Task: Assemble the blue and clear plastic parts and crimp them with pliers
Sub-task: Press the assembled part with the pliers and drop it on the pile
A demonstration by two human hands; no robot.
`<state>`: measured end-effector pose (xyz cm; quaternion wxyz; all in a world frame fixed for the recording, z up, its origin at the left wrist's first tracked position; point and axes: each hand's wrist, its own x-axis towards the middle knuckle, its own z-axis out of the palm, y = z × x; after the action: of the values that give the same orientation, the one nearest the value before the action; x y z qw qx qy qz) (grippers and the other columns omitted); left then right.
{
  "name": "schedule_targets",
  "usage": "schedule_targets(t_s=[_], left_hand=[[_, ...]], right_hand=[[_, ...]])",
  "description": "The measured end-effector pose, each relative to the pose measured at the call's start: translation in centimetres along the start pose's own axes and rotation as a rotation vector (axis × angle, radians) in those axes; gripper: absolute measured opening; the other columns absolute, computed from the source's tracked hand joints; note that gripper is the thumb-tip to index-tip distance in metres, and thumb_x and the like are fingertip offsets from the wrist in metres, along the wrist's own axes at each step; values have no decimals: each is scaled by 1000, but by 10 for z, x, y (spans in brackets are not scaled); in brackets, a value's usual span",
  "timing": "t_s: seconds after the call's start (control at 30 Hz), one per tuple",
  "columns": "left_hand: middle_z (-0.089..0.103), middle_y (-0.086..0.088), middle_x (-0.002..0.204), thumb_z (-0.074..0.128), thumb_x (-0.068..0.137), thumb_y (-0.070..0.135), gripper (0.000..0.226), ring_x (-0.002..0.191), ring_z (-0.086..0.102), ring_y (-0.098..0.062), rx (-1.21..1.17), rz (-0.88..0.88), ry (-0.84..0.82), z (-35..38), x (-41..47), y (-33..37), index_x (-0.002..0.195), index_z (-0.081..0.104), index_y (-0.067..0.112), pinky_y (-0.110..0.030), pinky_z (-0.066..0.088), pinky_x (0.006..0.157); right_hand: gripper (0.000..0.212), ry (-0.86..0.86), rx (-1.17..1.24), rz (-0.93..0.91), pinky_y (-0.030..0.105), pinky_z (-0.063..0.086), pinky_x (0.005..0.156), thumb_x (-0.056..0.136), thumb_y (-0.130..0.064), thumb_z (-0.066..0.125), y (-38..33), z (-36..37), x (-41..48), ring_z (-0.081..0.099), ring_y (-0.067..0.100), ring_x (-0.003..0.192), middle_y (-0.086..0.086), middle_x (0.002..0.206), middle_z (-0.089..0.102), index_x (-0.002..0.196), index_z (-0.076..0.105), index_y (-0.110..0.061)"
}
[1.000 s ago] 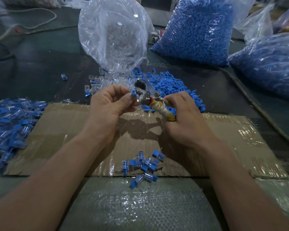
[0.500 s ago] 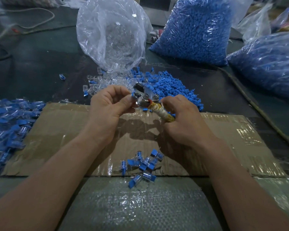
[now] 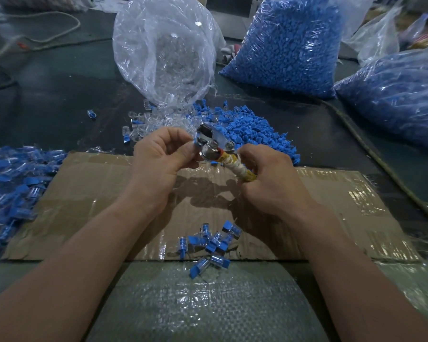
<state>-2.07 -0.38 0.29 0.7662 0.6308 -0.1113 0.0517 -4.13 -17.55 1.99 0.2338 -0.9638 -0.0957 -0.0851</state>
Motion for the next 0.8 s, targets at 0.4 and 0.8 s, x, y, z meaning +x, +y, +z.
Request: schedule_targets(t_s=[0.4,0.8], left_hand=[[65,1,67,59,81,-1,13,60,62,-6,96,2,19,1,-3,4,78,58,12,-14,50,59],[65,-1,57,63,67,16,12,44,56,-6,168,-339,-294,2,-7,14,74,65,7,-12,41,39]], right_hand=[[25,15,-25,-9,16,34,65,76,-13,66,3,5,1,42,9,80,-6,86,47,98,56,-19],[31,205,71,168,22,31,74,75,-31,72,24,-1,5,46,12,89,-6,91,46,91,46,-23]])
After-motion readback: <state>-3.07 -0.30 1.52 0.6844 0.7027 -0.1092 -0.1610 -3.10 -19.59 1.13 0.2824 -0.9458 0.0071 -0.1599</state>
